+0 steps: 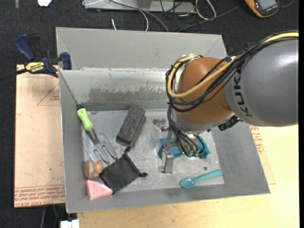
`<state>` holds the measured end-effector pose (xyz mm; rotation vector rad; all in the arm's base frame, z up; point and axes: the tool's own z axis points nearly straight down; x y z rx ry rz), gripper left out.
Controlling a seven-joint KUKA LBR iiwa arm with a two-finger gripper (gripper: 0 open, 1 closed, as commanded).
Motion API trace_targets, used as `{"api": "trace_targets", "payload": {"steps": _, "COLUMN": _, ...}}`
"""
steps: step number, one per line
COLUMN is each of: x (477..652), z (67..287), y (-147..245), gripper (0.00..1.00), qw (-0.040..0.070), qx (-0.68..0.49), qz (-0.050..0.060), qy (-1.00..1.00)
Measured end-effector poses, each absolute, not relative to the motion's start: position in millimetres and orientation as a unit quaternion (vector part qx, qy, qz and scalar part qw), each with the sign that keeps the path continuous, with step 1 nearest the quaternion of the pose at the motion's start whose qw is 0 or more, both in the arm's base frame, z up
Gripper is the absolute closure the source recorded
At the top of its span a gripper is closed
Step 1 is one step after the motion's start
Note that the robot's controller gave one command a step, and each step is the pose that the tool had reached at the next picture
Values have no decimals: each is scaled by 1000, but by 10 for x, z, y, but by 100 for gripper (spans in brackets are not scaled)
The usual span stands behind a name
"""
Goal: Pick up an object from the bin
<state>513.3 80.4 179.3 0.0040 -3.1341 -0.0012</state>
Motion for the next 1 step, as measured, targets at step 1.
{"api": "trace_targets", "payload": {"steps": 1, "x": 5148, "z": 1838, "y": 800, "gripper": 0, "qw": 0, "qx": 0, "qz": -1, "qy": -1000}}
